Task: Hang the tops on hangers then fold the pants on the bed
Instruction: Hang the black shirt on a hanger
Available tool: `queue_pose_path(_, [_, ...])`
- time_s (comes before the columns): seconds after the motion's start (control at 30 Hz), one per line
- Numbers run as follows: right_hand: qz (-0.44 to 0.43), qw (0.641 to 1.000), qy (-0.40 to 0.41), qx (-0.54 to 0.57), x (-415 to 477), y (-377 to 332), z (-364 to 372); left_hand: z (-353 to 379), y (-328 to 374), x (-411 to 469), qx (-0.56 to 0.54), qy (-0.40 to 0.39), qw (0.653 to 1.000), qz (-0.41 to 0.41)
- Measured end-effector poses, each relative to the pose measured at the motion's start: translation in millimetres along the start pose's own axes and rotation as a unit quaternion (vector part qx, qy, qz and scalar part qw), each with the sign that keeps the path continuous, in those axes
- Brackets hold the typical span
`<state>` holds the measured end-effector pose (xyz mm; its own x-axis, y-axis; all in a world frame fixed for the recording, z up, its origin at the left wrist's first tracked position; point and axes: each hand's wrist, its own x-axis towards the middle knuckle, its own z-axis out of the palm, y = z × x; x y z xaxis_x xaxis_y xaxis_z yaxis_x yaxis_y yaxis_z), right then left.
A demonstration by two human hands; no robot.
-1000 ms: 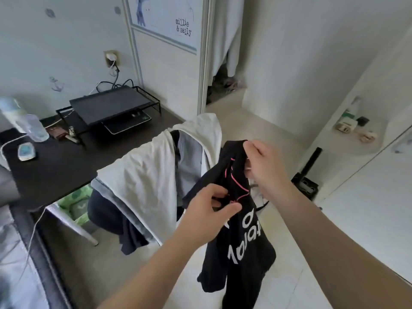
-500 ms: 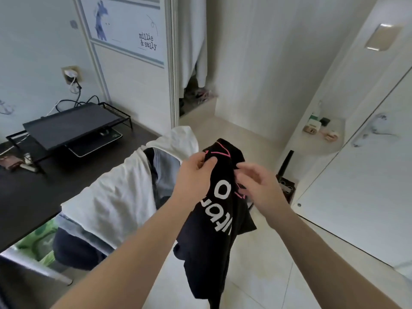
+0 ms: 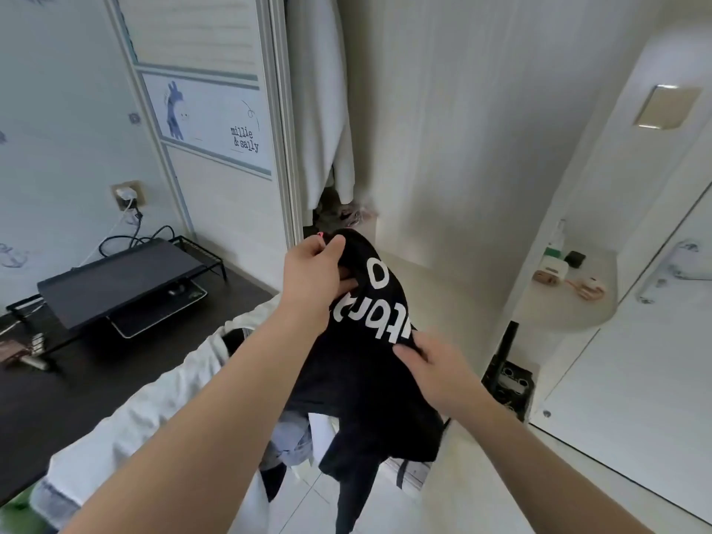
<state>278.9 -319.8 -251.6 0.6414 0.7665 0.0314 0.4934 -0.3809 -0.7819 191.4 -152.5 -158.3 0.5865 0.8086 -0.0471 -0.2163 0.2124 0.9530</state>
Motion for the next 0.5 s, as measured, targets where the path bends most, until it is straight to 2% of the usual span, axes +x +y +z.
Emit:
queue_pose_path(0.07, [-0.019, 0.999, 0.012, 0.028, 23, -8, -21, 0, -7, 15, 0.043, 0.004, 0.999, 0.007])
queue_pose_path(0.17, [-0.005, 0.986, 0.037, 0.161, 59, -22, -50, 1, -31, 24, 0.147, -0.045, 0.988, 0.010])
queue_pose_path(0.23, [0.033, 0.961, 0.040, 0.271, 81, -28, -64, -1, -55, 19, 0.152, -0.107, 0.983, 0.006])
queue_pose_path(0.33, [0.068, 0.937, 0.008, 0.343, 107, -30, -73, 0, -93, 6, 0.128, -0.233, 0.964, -0.016])
queue_pose_path(0.37, [0.074, 0.930, -0.006, 0.361, 113, -30, -75, 1, -104, 4, 0.145, -0.253, 0.956, -0.014])
queue_pose_path(0.43, [0.073, 0.919, -0.031, 0.387, 123, -32, -77, 7, -120, 4, 0.216, -0.217, 0.952, 0.023])
queue_pose_path(0.5, [0.067, 0.913, -0.030, 0.401, 131, -31, -81, 11, -127, 12, 0.268, -0.098, 0.956, 0.070])
